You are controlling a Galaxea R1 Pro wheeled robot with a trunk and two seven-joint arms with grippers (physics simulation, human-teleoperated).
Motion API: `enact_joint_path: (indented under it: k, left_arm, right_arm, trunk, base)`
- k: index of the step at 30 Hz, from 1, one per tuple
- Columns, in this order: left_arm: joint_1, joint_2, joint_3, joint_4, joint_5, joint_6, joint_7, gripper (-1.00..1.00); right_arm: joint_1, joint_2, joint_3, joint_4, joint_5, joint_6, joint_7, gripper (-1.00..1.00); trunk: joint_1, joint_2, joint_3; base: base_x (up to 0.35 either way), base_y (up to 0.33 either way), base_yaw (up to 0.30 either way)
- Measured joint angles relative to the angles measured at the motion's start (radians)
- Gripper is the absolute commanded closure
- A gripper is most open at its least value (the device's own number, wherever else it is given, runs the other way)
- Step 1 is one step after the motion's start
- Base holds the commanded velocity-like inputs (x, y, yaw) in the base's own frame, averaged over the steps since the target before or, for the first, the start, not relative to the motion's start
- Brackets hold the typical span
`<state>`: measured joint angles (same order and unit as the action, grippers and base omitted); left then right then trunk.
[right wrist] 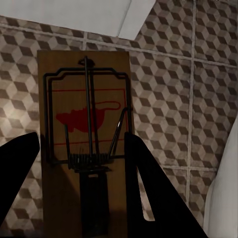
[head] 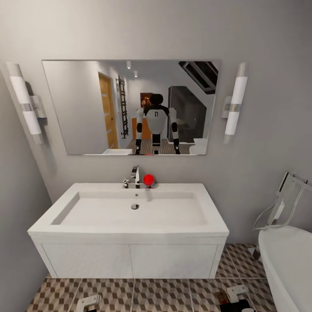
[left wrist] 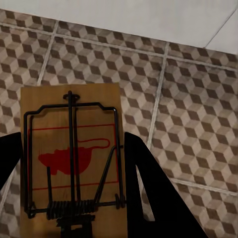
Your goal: Take the four mousetraps from the cabinet in the bathroom and place them on the bathroom floor. Make sure all four end up on the same floor surface, and ensure that at least two of them are either under or directly next to the same bathroom sink.
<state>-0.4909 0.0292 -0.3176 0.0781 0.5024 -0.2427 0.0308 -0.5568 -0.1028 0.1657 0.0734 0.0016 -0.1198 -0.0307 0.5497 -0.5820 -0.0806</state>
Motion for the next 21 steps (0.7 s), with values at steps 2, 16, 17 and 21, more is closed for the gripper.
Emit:
enact_joint_path:
  k: [2, 16, 17, 21]
  left_arm:
    - [0.0, 0.001, 0.0, 0.0, 0.0, 0.0, 0.0, 1.0]
    - [0.0, 0.0, 0.0, -0.001, 0.0, 0.0, -0.001, 1.0]
    - [0.0, 0.001, 0.0, -0.001, 0.0, 0.0, -0.001, 1.0]
    - [0.0, 0.0, 0.0, 0.0, 0.0, 0.0, -0.001, 1.0]
  right_arm:
    - [0.0, 0.0, 0.0, 0.0, 0.0, 0.0, 0.0, 1.0]
    - [0.0, 0.0, 0.0, 0.0, 0.0, -0.001, 0.0, 1.0]
    - [0.0, 0.0, 0.0, 0.0, 0.0, -0.001, 0.0, 1.0]
    - [0.0, 0.0, 0.0, 0.0, 0.0, 0.0, 0.0, 1.0]
  trunk:
    - [0.0, 0.0, 0.0]
    - [0.0, 0.0, 0.0]
    - [0.0, 0.0, 0.0]
    - [0.0, 0.0, 0.0]
  base:
    - [0.014, 0.0, 0.0]
    - [0.084, 0.0, 0.0]
    - [0.01, 0.0, 0.0]
    - [0.004, 0.0, 0.0]
